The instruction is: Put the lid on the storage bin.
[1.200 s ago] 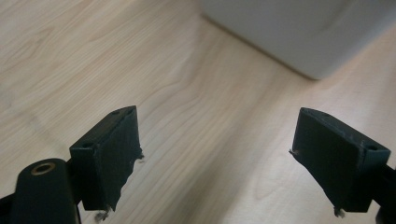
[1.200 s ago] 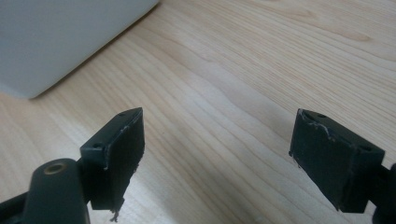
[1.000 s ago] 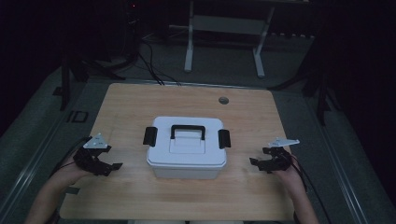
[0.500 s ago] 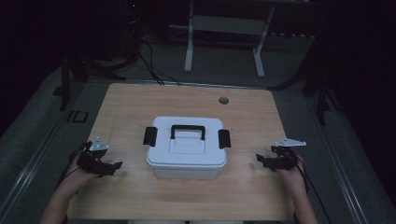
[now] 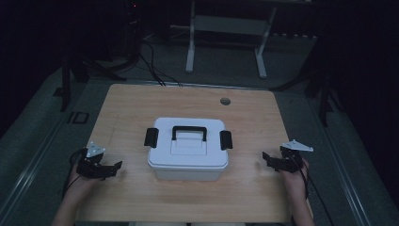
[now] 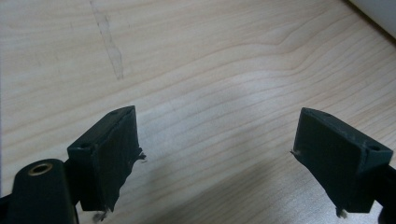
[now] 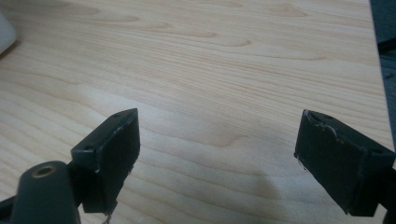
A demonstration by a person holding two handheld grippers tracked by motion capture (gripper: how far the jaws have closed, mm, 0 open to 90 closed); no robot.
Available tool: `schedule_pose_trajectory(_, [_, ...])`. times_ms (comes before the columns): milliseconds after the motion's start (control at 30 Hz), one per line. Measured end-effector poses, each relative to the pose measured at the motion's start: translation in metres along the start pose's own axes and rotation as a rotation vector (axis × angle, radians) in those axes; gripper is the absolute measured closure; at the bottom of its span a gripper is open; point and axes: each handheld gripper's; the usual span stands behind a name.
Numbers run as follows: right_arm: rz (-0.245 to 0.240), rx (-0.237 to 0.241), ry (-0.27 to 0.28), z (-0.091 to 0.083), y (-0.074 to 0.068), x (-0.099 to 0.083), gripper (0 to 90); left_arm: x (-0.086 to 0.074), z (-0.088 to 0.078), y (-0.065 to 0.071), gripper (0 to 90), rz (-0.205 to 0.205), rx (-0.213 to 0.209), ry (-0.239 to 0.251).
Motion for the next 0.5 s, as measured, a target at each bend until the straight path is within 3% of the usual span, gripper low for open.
schedule_pose_trajectory(167, [0.017,-0.032,0.009,-0.0008,0.001,-0.0047,13.7,-0.0033,0.0021,0.0012,14.4,-0.022,0.022,0.019])
schedule_pose_trajectory(267, [0.021,-0.051,0.009,-0.0016,0.0013,-0.0075,13.7,-0.0062,0.002,0.0016,14.4,-0.038,0.066,0.042])
schedule_pose_trajectory(500, [0.041,-0.096,0.026,-0.0044,0.0019,-0.0102,13.7,-0.0101,0.0022,0.0017,14.3,-0.068,0.113,0.052])
Point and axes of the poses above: each handheld gripper's, and its own axes: z roughly forward along the jaws, x roughly out of its top, y roughly to its right, and after that the axes turned 4 degrees about y, right-handed
